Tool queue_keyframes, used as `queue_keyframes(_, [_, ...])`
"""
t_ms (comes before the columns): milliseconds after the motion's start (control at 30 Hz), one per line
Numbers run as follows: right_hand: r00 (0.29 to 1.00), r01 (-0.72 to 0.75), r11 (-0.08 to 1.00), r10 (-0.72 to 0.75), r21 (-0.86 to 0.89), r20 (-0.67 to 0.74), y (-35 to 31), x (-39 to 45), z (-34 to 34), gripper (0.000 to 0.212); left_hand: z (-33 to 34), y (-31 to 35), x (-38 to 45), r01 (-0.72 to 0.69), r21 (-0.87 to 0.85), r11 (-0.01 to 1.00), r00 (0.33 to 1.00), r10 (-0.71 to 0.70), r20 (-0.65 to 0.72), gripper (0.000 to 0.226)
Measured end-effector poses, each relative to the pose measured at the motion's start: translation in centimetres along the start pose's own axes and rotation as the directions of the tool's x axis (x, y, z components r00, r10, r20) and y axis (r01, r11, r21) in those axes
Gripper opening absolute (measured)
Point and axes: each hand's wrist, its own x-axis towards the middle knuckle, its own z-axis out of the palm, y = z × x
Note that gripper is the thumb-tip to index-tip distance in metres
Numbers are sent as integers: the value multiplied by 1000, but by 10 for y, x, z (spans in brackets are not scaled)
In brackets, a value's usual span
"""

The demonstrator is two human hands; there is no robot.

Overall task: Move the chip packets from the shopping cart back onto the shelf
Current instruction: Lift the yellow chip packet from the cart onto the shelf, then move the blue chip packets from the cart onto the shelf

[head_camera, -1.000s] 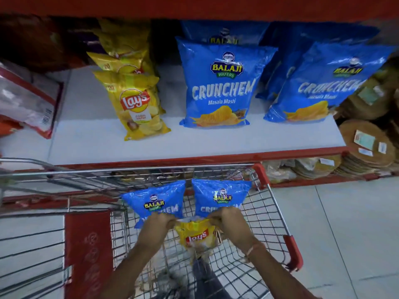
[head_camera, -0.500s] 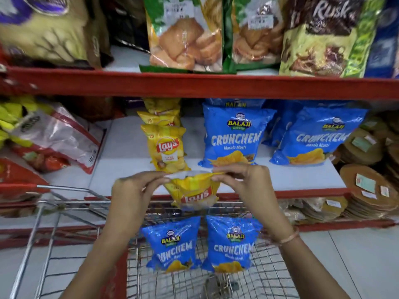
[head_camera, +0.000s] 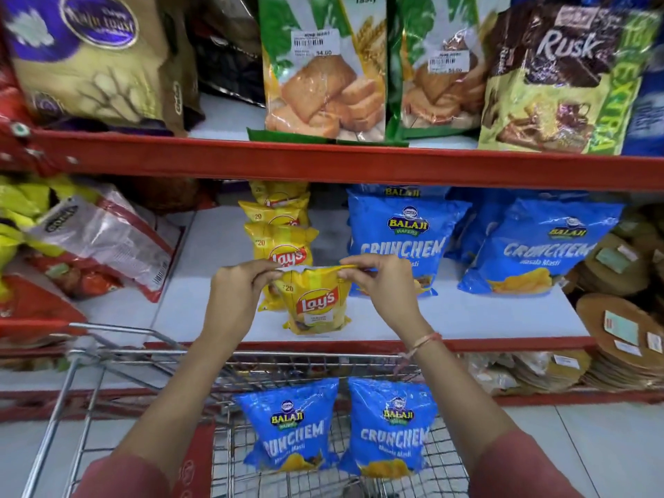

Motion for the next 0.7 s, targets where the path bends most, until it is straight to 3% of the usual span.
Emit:
queue_keyframes(167, [989, 72, 997, -74, -21, -127, 13, -12, 9, 43, 5, -21, -20, 176, -233, 956, 980, -194, -55, 33])
queue_keyframes(267, [963, 106, 992, -118, -62, -241, 32, -41, 19, 36, 8, -38, -56, 220, -258, 941, 957, -259, -128, 24])
queue_keyframes(333, [957, 120, 987, -144, -109, -252, 50, -65, 32, 26, 17, -49, -86, 240, -210, 948, 961, -263, -87, 23])
queue_keyframes(433, [980, 150, 963, -174, -224, -92, 82, -96, 54, 12, 36, -63, -117, 170, -58, 984, 985, -169, 19, 19])
queue_keyframes(533, [991, 58, 959, -22, -276, 132, 110, -114, 75, 8, 57, -74, -125, -95, 140, 985, 993, 85, 80, 23])
queue_keyframes(600, [963, -60, 944, 141, -326, 232, 123, -115, 88, 14, 69, -84, -135, -286, 211, 935, 946, 241, 218, 24])
queue_keyframes(700, [846, -193, 858, 391, -476, 361, 135, -108, 107, 22, 83, -105, -162, -315, 217, 924, 848, 171, 503, 50])
